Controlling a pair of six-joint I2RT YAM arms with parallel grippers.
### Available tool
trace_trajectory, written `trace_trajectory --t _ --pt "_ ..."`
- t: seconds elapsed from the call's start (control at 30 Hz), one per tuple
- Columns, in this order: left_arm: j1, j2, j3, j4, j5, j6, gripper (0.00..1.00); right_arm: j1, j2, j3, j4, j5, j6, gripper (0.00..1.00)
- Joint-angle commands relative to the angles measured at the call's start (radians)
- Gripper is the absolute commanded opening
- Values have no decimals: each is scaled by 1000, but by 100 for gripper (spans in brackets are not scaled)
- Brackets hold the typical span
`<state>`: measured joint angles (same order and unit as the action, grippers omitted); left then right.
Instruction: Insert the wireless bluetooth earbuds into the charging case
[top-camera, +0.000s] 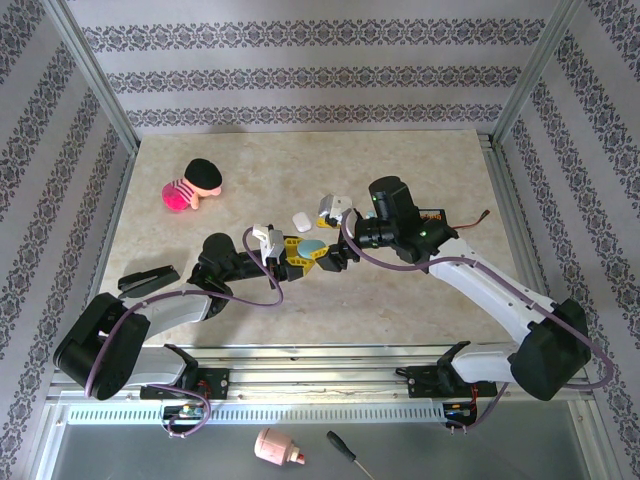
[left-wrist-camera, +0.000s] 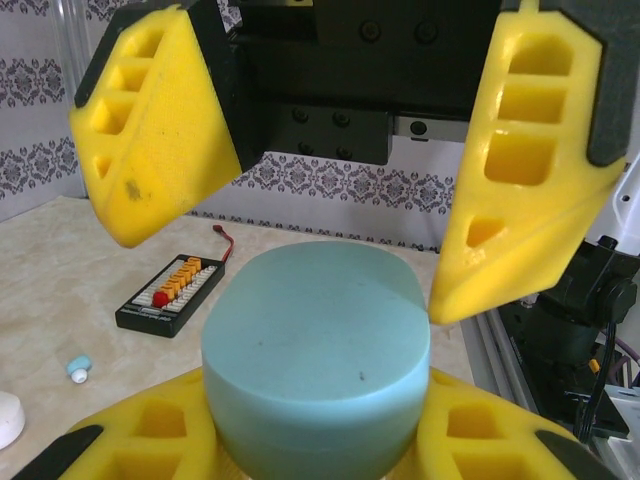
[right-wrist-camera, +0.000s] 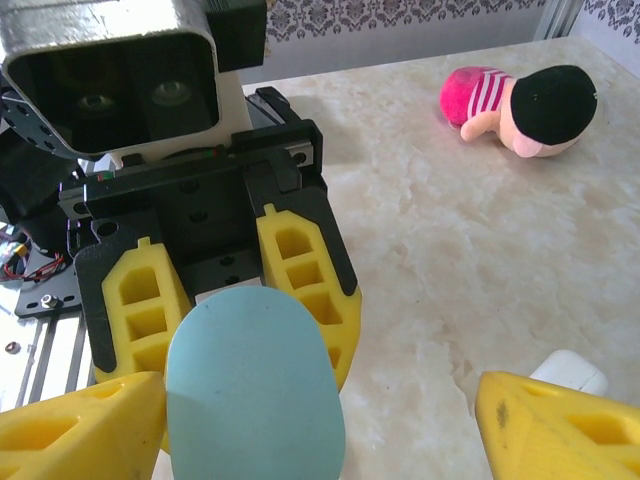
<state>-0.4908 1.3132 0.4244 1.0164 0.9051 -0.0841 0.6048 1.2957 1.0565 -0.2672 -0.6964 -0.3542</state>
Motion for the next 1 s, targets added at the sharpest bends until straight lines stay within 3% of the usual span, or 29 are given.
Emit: trace_trajectory --t 0.0,0.4,0.97 --pt "-2 -22 -1 20 13 -12 32 2 11 9 -12 8 -37 80" --pt "-2 -19 -6 25 33 -14 32 -21 -2 4 69 147 28 78" --pt "-2 -22 -24 33 28 -2 32 -37 -8 15 119 156 112 78"
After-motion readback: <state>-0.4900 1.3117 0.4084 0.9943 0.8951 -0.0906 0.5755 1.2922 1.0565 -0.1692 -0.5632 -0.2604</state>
